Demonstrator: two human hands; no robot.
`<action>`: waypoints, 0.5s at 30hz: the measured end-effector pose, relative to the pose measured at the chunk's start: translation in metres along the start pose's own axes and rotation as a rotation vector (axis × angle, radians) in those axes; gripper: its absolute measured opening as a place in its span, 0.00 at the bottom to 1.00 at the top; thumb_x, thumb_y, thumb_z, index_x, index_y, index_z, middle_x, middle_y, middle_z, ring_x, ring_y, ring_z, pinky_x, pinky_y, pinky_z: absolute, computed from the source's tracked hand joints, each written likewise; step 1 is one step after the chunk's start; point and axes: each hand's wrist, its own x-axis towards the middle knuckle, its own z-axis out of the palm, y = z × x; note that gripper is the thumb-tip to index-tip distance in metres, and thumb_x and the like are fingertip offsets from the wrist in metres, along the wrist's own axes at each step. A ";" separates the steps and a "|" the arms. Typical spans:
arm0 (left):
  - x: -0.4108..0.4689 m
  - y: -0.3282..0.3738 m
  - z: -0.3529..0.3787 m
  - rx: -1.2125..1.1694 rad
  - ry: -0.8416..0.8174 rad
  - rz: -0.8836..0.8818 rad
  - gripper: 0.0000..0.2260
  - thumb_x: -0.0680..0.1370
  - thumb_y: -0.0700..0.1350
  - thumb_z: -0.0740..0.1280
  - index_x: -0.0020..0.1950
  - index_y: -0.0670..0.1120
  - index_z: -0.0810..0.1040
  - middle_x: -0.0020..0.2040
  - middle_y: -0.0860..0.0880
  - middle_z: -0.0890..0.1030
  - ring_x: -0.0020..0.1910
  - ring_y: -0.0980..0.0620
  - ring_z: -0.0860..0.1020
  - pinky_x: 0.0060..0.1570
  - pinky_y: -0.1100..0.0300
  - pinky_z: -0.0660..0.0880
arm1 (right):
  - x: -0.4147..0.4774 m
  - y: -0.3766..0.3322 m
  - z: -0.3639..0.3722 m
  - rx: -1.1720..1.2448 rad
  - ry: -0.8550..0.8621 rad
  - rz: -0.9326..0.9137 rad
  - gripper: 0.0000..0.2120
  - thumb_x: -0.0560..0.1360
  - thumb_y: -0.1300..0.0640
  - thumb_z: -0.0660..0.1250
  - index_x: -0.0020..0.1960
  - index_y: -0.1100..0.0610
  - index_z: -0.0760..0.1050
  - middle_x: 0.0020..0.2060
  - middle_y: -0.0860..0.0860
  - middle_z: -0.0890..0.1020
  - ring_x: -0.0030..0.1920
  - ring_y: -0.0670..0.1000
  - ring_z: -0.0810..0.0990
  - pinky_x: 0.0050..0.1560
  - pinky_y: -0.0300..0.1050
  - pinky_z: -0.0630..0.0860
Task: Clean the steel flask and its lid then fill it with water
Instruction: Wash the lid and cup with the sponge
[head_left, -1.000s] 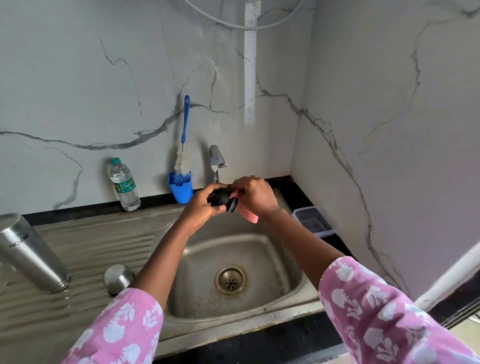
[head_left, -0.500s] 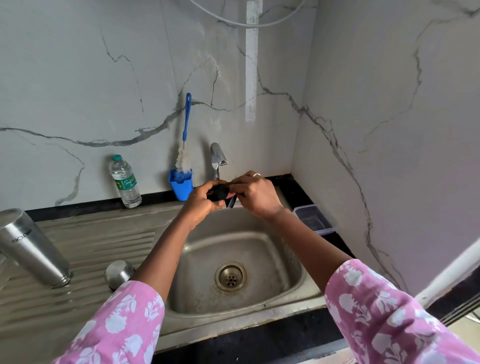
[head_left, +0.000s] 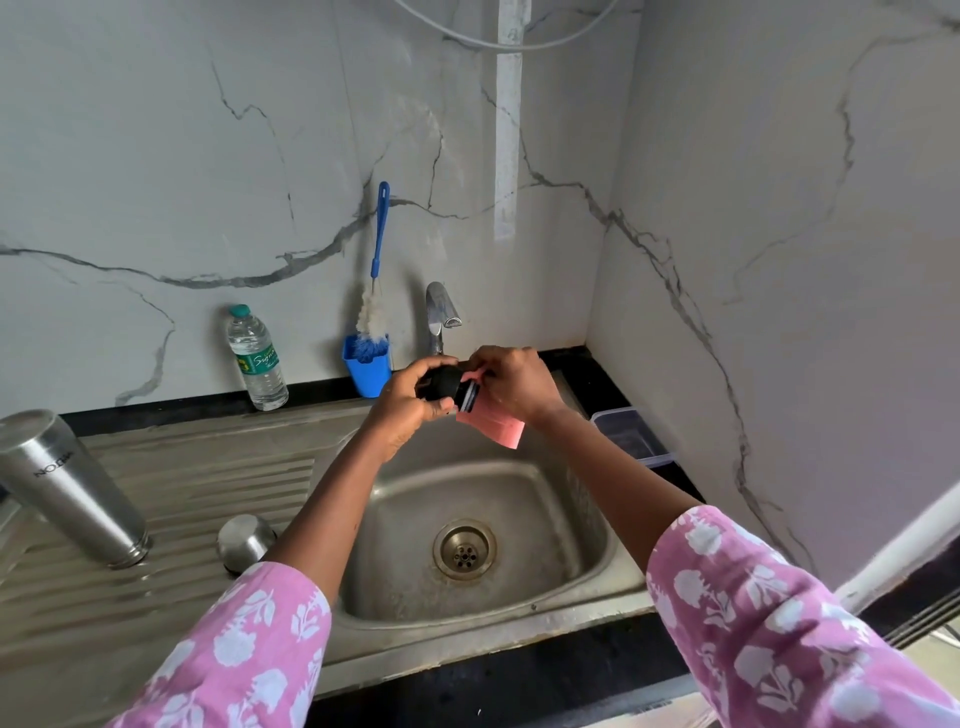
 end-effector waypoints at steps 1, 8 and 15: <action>0.001 0.000 0.000 0.012 0.011 -0.011 0.24 0.70 0.25 0.66 0.58 0.49 0.75 0.55 0.46 0.78 0.56 0.49 0.76 0.60 0.54 0.73 | -0.003 -0.002 0.000 -0.068 0.049 -0.052 0.12 0.71 0.60 0.60 0.47 0.56 0.82 0.41 0.57 0.84 0.44 0.60 0.80 0.40 0.50 0.76; 0.004 0.000 0.002 0.079 0.038 -0.042 0.20 0.73 0.29 0.68 0.59 0.50 0.74 0.53 0.46 0.79 0.56 0.48 0.76 0.58 0.56 0.74 | -0.009 -0.004 -0.001 -0.334 0.286 -0.534 0.14 0.67 0.59 0.58 0.35 0.52 0.82 0.34 0.46 0.83 0.36 0.55 0.80 0.27 0.35 0.63; 0.007 -0.002 0.003 -0.001 -0.014 0.019 0.24 0.71 0.26 0.66 0.59 0.49 0.75 0.51 0.50 0.78 0.52 0.54 0.76 0.58 0.57 0.74 | 0.010 0.000 -0.001 -0.012 0.014 0.035 0.12 0.70 0.65 0.64 0.48 0.57 0.83 0.47 0.56 0.83 0.48 0.60 0.80 0.46 0.51 0.76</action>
